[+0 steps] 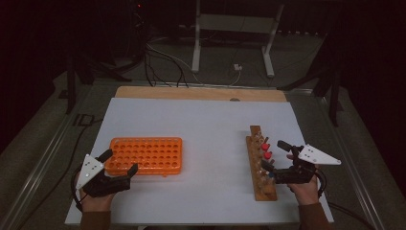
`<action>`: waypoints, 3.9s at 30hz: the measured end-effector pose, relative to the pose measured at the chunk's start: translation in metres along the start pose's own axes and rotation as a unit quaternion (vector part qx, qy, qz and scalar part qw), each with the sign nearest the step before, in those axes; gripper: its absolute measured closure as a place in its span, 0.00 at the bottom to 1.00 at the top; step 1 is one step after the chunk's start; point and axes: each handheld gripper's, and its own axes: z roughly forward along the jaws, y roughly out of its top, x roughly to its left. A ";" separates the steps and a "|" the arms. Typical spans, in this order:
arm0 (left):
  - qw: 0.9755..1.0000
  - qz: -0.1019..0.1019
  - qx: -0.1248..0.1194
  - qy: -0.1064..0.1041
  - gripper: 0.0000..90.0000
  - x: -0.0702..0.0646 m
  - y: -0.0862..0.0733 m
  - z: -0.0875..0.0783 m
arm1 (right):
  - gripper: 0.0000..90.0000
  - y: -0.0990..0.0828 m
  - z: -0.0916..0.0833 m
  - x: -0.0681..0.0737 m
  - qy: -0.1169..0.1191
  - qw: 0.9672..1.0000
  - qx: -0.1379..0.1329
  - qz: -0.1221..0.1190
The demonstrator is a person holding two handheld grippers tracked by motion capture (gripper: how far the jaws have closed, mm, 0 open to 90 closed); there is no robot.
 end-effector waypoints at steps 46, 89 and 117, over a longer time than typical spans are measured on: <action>0.999 -0.023 0.004 0.024 0.00 0.003 -0.003 -0.003 | 0.50 -0.013 -0.041 0.020 0.035 0.996 0.082 -0.016; 1.000 -0.014 0.011 0.020 0.00 0.000 -0.004 0.000 | 0.86 0.006 -0.043 0.024 0.034 0.994 0.090 -0.052; 1.000 -0.007 0.023 0.006 0.00 -0.018 0.010 0.012 | 0.86 0.042 -0.026 0.021 0.069 0.995 0.066 -0.037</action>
